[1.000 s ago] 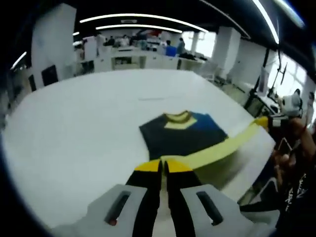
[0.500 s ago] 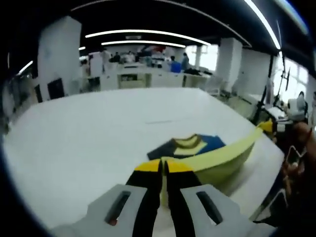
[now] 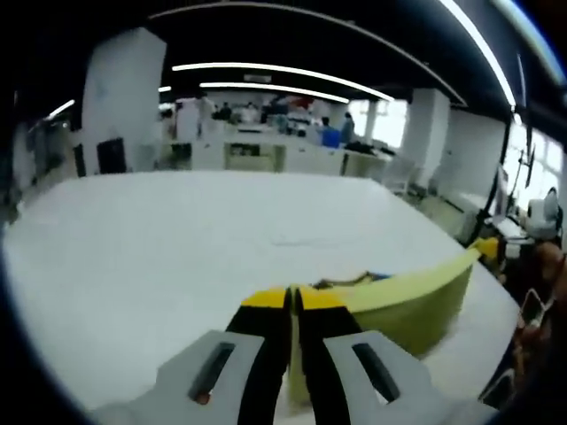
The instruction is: Fold the garment on the visible template until the final outline fits inside the template.
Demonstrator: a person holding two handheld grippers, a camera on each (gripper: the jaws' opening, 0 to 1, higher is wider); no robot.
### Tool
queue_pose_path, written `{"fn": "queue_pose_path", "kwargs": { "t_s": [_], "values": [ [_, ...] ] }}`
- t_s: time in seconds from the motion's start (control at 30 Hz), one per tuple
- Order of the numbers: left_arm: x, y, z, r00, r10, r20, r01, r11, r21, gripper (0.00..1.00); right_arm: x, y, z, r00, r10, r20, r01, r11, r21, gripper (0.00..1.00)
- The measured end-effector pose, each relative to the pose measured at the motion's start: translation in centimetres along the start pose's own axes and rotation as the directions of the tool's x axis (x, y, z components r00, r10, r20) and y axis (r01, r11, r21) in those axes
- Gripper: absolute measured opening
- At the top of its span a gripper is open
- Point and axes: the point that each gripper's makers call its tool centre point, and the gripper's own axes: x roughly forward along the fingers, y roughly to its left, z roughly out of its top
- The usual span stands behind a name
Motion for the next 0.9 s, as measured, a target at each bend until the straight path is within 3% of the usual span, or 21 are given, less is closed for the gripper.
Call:
{"fn": "queue_pose_path", "kwargs": {
  "t_s": [0.33, 0.67, 0.9],
  "values": [
    [3.6, 1.4, -0.7, 0.999, 0.051, 0.001, -0.051, 0.998, -0.028, 0.00, 4.0, -1.0, 0.4, 1.000, -0.021, 0.016, 0.020, 0.998, 0.064, 0.00],
    [7.6, 2.5, -2.7, 0.996, 0.090, -0.014, -0.091, 0.992, -0.092, 0.00, 8.5, -2.8, -1.4, 0.996, -0.092, -0.004, 0.092, 0.987, 0.133, 0.00],
    [10.1, 2.8, -4.4, 0.995, 0.091, -0.037, -0.095, 0.986, -0.140, 0.00, 11.4, -4.1, -3.8, 0.990, -0.126, -0.064, 0.134, 0.979, 0.154, 0.00]
  ]
}}
